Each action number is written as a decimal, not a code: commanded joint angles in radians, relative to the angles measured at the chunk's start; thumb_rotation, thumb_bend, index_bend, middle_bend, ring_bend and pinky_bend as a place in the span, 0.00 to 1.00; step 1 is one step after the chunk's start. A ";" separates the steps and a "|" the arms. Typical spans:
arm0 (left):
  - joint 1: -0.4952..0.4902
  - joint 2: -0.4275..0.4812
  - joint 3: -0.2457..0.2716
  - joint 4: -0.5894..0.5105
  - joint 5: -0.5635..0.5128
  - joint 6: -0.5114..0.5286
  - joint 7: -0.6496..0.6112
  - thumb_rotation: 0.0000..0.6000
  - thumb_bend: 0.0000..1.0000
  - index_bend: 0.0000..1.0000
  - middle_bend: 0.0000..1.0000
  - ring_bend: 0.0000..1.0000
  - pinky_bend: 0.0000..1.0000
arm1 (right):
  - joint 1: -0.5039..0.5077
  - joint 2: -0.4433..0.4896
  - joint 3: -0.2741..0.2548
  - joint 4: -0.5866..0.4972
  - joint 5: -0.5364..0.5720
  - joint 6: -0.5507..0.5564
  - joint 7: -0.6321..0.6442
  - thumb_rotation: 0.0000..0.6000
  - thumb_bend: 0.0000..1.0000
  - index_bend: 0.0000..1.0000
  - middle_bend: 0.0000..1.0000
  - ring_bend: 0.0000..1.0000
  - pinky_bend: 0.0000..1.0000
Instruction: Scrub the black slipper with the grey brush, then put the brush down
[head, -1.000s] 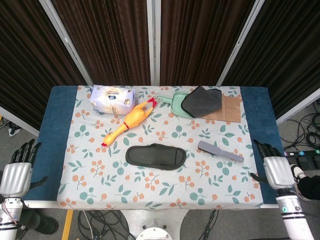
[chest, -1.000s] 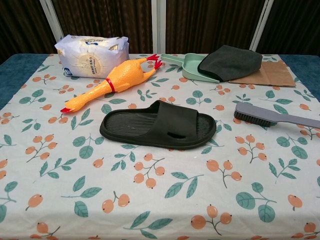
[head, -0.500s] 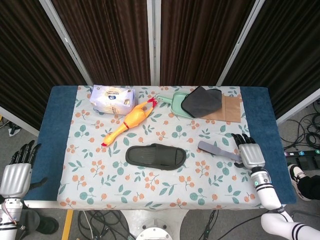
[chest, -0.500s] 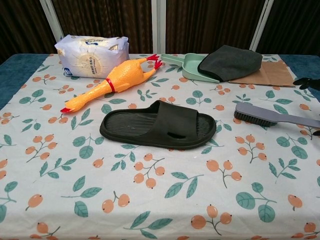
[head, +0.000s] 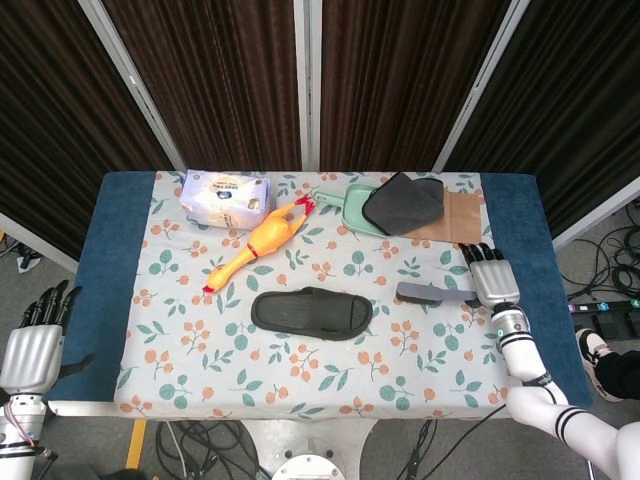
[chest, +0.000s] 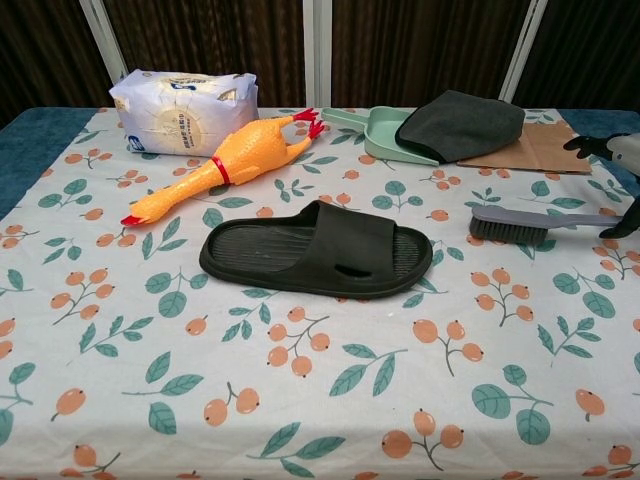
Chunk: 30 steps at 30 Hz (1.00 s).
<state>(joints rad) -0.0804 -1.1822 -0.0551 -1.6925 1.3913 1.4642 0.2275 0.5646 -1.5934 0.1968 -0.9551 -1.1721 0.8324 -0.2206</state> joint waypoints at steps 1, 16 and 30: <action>0.003 -0.001 0.002 0.004 -0.001 0.002 -0.003 1.00 0.06 0.12 0.12 0.03 0.16 | 0.011 0.013 0.000 -0.009 0.003 -0.023 0.017 1.00 0.00 0.00 0.12 0.05 0.14; 0.007 0.004 0.006 0.005 0.017 0.012 -0.015 1.00 0.06 0.12 0.12 0.03 0.16 | -0.001 0.189 -0.049 -0.271 0.051 -0.109 0.049 1.00 0.07 0.23 0.34 0.23 0.26; 0.008 0.008 0.005 0.008 0.013 0.010 -0.029 1.00 0.06 0.12 0.12 0.03 0.16 | 0.049 0.172 -0.066 -0.288 0.182 -0.157 -0.033 1.00 0.12 0.41 0.47 0.36 0.40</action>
<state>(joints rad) -0.0722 -1.1739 -0.0498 -1.6846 1.4049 1.4741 0.1988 0.6080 -1.4183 0.1340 -1.2427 -0.9997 0.6819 -0.2468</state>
